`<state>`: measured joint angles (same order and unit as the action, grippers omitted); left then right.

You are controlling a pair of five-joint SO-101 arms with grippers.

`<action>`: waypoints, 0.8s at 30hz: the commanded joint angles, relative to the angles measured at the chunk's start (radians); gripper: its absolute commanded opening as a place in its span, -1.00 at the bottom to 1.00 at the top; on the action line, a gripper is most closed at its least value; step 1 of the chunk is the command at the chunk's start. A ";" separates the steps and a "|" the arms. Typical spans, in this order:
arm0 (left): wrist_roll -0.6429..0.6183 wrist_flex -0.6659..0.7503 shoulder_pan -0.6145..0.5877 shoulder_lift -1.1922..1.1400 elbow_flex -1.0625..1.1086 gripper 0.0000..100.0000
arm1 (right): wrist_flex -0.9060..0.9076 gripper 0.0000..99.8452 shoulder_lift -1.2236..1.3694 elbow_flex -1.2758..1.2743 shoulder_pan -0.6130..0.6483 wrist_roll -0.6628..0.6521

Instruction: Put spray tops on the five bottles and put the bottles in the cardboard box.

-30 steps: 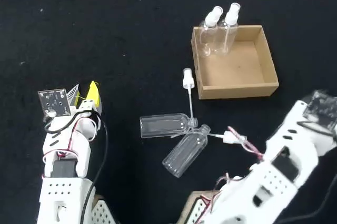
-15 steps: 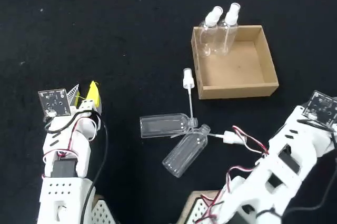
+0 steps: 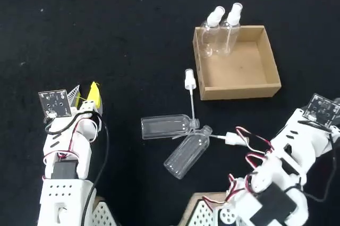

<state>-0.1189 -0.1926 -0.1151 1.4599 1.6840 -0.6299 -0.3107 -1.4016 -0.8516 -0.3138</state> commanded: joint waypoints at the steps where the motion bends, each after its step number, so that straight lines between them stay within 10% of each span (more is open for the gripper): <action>1: -0.006 0.003 -0.002 0.003 0.024 -0.73 | -0.041 -0.34 0.028 0.107 0.017 0.015; 24: -0.006 0.005 -0.004 0.003 0.024 -0.73 | 0.009 -0.34 0.243 0.314 -0.003 0.083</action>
<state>-0.1189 -0.1926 -0.1151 1.4599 1.6840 -0.5838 -0.0637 -1.1485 -0.8516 -0.2386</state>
